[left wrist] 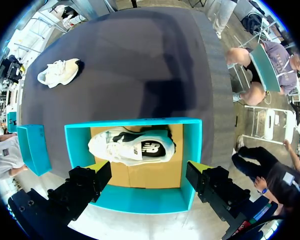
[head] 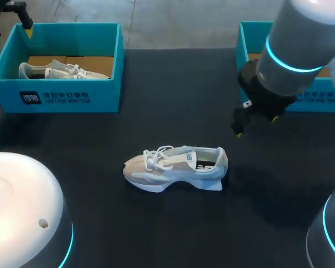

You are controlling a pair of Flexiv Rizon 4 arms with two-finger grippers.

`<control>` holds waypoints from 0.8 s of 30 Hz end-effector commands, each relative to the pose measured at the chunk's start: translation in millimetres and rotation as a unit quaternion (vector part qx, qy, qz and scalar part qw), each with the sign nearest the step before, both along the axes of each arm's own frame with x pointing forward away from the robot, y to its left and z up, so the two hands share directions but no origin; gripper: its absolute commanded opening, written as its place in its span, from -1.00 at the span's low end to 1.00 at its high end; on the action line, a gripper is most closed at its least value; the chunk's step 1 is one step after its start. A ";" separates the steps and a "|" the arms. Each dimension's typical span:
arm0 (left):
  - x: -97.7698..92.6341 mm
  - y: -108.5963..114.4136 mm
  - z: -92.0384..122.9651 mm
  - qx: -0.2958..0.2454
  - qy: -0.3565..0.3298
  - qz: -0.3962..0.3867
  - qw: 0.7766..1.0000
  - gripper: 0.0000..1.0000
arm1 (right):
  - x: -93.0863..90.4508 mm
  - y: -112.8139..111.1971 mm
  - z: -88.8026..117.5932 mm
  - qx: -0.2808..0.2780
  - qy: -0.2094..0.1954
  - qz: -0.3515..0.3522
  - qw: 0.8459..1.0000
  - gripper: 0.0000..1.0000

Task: Take the shoe out of the shoebox, open the shoe tongue, remove and reinsert the insole, then place the shoe into the shoebox

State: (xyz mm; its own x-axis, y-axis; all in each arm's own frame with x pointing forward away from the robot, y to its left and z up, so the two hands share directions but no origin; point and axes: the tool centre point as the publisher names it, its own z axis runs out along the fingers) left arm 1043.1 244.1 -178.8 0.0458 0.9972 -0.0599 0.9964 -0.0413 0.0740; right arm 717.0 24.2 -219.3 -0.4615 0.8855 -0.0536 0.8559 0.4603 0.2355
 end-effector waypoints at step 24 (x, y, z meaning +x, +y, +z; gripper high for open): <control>-1.2 0.0 0.2 0.001 -0.001 0.000 1.000 1.00 | -10.3 -29.2 -2.8 0.151 -0.026 0.066 0.986 1.00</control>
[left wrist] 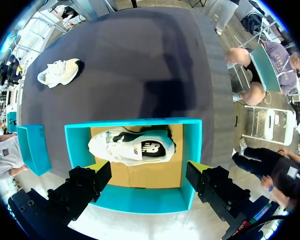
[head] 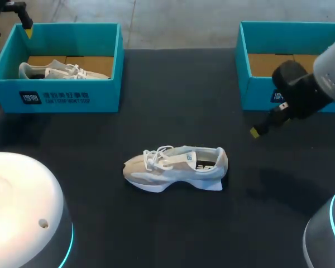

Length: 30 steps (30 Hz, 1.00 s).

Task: Take the shoe out of the shoebox, open the shoe tongue, remove and reinsert the insole, then place the shoe into the shoebox

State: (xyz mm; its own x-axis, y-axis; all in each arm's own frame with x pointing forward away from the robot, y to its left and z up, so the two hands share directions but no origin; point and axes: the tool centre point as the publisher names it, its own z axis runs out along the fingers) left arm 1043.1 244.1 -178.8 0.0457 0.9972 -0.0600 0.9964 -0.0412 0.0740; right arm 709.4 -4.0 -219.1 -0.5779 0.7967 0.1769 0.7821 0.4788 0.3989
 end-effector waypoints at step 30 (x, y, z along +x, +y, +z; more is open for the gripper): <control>-1.2 0.0 0.2 0.001 -0.001 0.000 1.000 1.00 | 7.9 -62.4 -21.2 0.045 -0.209 0.341 0.916 1.00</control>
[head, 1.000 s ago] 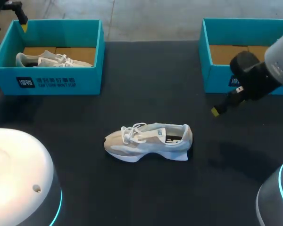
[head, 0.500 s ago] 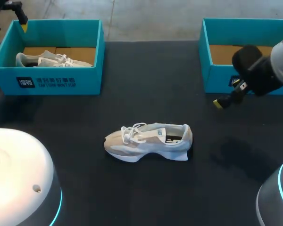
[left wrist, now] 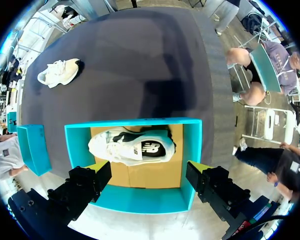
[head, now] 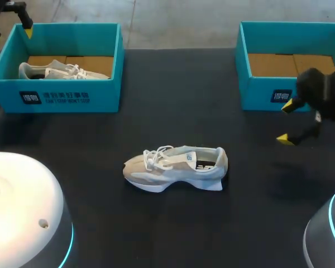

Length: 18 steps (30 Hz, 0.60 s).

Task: Take the shoe out of the shoebox, open the shoe tongue, remove and reinsert the insole, then place the shoe into the shoebox

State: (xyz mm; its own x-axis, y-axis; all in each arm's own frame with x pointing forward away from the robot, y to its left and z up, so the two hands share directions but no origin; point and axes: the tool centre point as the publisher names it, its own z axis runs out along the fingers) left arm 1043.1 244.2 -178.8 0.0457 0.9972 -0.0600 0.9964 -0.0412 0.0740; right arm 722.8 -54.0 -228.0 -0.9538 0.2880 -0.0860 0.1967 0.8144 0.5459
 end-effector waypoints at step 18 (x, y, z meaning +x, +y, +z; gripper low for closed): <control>-1.2 0.0 0.2 0.001 -0.001 0.000 1.000 1.00 | -20.6 -4.5 -45.9 0.101 -0.081 0.132 0.983 1.00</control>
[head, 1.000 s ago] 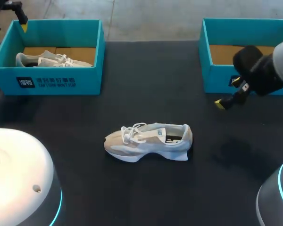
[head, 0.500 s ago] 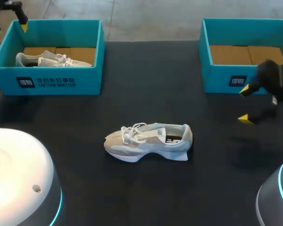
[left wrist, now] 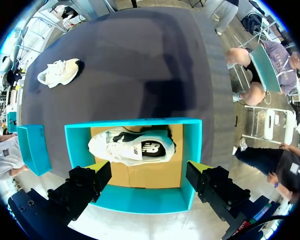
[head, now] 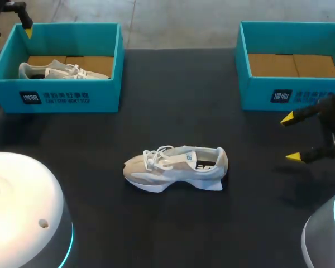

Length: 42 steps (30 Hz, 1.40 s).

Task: Take the shoe out of the shoebox, open the shoe tongue, remove and reinsert the insole, then place the shoe into the shoebox

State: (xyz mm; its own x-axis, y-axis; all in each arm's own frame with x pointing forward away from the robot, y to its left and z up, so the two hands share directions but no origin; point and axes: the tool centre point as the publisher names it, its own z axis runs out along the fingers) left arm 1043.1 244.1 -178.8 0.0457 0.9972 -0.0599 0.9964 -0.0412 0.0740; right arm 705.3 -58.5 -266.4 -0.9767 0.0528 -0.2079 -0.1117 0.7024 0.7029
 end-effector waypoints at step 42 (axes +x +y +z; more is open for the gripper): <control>-1.2 0.0 0.2 0.001 -0.001 0.000 1.000 1.00 | 27.2 7.5 -112.1 0.091 0.022 -0.012 0.996 1.00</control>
